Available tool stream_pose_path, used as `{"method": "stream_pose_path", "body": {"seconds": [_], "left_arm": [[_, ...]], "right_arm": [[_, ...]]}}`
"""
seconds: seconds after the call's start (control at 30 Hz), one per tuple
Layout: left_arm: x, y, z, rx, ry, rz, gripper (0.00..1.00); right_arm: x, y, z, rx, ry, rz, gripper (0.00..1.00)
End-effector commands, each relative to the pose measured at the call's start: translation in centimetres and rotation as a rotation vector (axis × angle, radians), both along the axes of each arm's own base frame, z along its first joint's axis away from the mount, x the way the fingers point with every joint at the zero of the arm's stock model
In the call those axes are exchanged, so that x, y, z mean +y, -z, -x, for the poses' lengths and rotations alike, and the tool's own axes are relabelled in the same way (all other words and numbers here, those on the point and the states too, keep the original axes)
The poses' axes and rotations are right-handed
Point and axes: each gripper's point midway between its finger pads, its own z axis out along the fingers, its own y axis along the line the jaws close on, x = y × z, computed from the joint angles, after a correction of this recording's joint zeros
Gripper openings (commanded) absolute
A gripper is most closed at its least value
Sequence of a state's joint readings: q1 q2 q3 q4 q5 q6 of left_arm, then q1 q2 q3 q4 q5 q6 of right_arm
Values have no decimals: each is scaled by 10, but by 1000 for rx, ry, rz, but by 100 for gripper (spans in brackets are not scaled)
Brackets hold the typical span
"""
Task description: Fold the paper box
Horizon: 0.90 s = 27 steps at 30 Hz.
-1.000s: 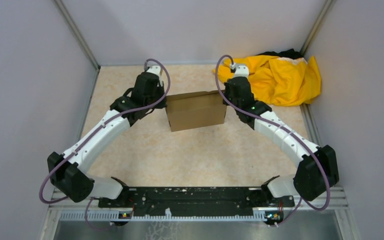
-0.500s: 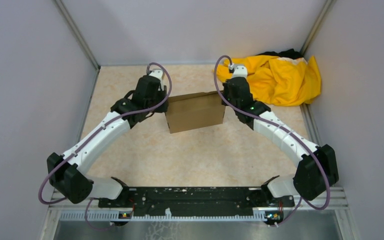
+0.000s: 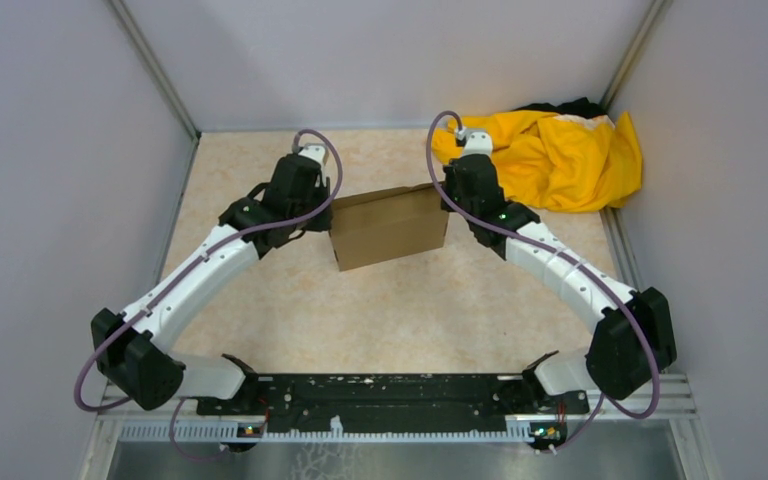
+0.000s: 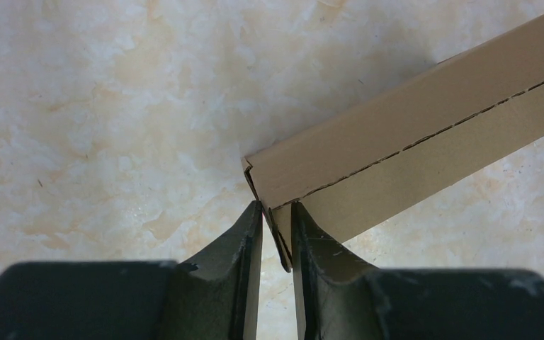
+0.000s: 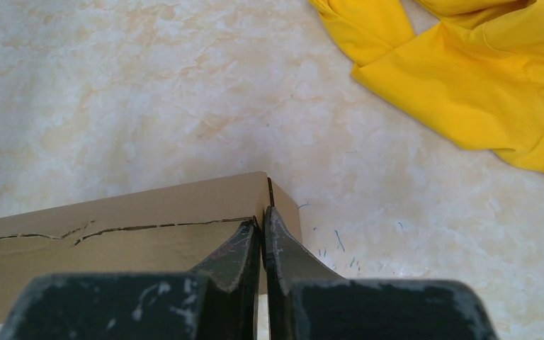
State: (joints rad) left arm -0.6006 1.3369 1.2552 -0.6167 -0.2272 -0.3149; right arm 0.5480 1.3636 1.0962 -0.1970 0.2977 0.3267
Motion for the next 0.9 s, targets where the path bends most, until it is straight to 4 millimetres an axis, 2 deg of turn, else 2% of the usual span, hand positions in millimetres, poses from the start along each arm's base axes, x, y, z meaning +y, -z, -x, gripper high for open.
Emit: {"method": "stream_pose_path", "body": {"seconds": [0.0, 0.13, 0.27, 0.4, 0.67, 0.87], "left_arm": [[-5, -14, 11, -1, 23, 33, 27], [-3, -17, 14, 1, 21, 35, 27], [-6, -16, 15, 11, 26, 48, 17], [-13, -13, 16, 30, 37, 77, 13], [-19, -8, 15, 46, 16, 116, 11], [-25, -3, 6, 58, 2, 114, 11]], "right_arm": [[19, 38, 24, 158, -77, 17, 0], [18, 38, 24, 160, -75, 17, 0], [18, 39, 24, 161, -71, 17, 0], [18, 41, 24, 166, -67, 15, 0], [17, 44, 26, 174, -46, 19, 0], [14, 41, 27, 169, 13, 29, 0]]}}
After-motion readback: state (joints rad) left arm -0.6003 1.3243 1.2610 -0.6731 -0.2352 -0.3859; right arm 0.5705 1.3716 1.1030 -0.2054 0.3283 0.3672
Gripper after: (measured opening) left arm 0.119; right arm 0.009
